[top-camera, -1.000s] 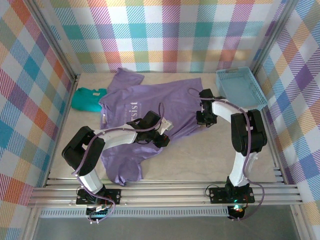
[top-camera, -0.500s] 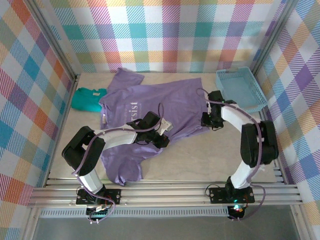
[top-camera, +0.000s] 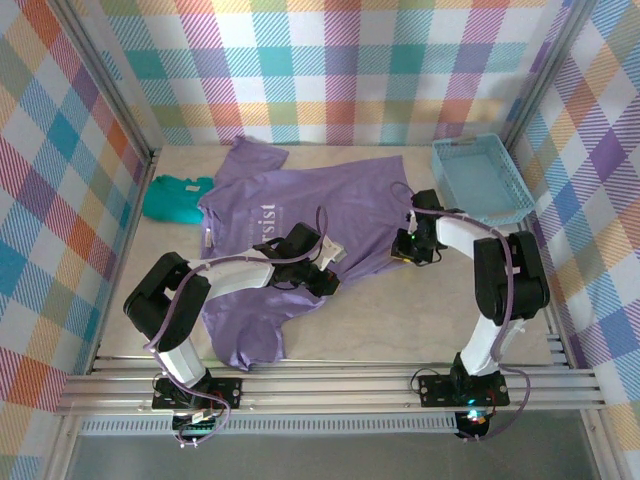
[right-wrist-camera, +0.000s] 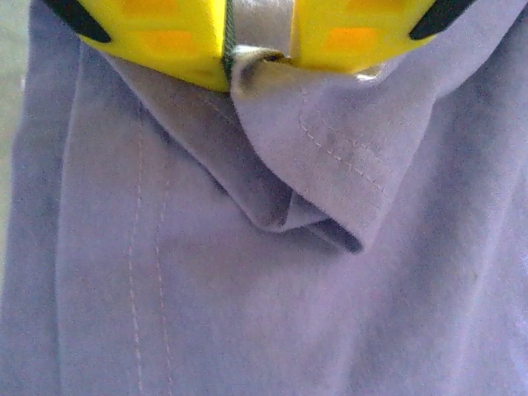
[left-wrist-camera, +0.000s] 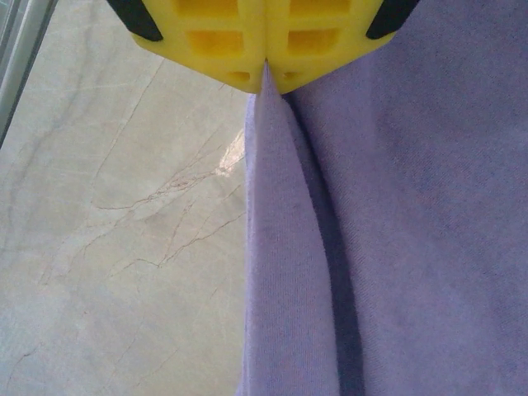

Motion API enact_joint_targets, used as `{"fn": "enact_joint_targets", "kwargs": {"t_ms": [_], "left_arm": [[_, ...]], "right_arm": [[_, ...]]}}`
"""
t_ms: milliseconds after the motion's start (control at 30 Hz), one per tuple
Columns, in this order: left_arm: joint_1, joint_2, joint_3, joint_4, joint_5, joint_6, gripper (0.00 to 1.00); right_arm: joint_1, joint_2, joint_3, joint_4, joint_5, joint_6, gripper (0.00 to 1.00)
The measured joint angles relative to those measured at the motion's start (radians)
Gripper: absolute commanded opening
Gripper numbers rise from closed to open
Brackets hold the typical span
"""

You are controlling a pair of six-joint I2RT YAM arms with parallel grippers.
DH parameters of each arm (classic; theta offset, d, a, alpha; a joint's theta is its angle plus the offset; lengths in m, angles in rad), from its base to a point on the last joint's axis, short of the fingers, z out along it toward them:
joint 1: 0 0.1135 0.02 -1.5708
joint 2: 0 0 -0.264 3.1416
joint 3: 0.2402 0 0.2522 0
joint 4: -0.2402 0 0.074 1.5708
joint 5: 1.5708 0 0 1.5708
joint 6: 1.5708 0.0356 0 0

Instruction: Fold the inside-out t-shirt

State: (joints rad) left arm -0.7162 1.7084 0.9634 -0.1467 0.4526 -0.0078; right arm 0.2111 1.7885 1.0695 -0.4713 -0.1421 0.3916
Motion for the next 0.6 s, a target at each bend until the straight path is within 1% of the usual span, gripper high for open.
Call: {"fn": "enact_joint_targets", "kwargs": {"t_ms": [167, 333, 433, 600], "left_arm": [[0.002, 0.0, 0.0, 0.004, 0.001, 0.0, 0.0], [0.005, 0.0, -0.012, 0.043, 0.029, -0.006, 0.0], [0.018, -0.009, -0.033, 0.078, 0.061, -0.025, 0.0], [0.058, -0.062, -0.078, 0.152, 0.115, -0.075, 0.0]], "right_arm": [[0.001, 0.01, 0.026, -0.004, 0.051, -0.015, 0.09], [0.0, -0.021, 0.072, -0.08, 0.138, -0.096, 0.03], [0.001, -0.051, 0.122, -0.135, 0.177, -0.162, 0.03], [0.005, -0.057, 0.214, -0.205, 0.191, -0.258, 0.05]]}}
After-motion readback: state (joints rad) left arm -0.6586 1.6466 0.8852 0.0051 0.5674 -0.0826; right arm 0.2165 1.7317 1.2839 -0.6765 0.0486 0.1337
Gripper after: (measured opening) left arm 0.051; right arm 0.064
